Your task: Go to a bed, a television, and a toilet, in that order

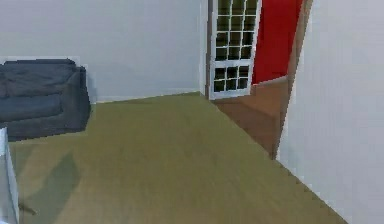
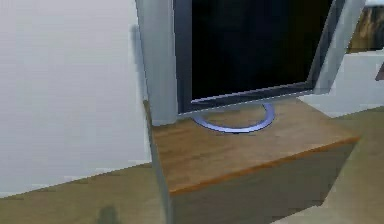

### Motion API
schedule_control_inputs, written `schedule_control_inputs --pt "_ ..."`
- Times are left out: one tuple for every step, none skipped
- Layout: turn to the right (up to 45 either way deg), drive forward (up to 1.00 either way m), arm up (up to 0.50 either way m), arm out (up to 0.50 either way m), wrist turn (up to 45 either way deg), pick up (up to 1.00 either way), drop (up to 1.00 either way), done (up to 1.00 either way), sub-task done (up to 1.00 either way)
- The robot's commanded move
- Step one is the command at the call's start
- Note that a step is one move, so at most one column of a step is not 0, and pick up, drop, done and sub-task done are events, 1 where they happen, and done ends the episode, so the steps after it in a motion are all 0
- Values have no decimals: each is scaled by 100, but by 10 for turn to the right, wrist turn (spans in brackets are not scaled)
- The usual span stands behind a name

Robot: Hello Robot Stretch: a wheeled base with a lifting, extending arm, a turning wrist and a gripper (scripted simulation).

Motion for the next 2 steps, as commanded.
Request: schedule_control_inputs --pt "0 100 0 0 0 0 0 0 0" --pt "0 75 0 0 0 0 0 0 0"
